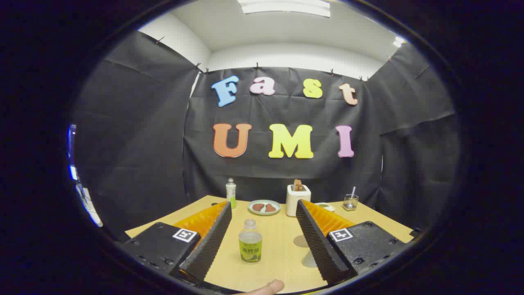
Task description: Take the bottle from table, then pour the juice into the cup, finally place the bottle on the coaster
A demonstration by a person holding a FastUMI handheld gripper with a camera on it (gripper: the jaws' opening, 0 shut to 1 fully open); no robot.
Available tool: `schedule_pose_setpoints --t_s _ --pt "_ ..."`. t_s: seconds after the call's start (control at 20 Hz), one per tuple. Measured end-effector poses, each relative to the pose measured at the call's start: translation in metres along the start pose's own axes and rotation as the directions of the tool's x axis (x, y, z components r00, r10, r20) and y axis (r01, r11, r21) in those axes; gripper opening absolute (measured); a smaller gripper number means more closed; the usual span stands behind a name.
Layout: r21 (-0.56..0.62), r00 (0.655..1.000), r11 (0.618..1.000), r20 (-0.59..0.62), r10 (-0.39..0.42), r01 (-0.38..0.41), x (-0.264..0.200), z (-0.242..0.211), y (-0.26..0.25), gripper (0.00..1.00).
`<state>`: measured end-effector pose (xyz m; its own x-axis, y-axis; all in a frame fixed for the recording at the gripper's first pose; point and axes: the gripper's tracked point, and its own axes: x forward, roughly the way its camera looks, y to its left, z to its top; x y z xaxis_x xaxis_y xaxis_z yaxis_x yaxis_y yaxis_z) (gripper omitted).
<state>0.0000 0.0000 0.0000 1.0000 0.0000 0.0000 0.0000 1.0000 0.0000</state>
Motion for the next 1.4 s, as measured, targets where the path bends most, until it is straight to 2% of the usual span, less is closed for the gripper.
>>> schedule_pose_setpoints --t_s 0.45,0.85,1.25,1.4 --pt "0.076 1.0 0.997 -0.002 0.006 -0.006 -0.005 -0.001 -0.008 1.0" --pt "0.055 0.999 0.998 -0.027 0.019 -0.017 0.008 -0.018 0.003 1.0" --pt "0.025 0.995 1.0 -0.1 0.02 -0.018 0.049 -0.065 0.027 1.0" --pt "0.017 0.994 1.0 -0.113 -0.004 0.006 0.067 -0.085 0.03 1.0"
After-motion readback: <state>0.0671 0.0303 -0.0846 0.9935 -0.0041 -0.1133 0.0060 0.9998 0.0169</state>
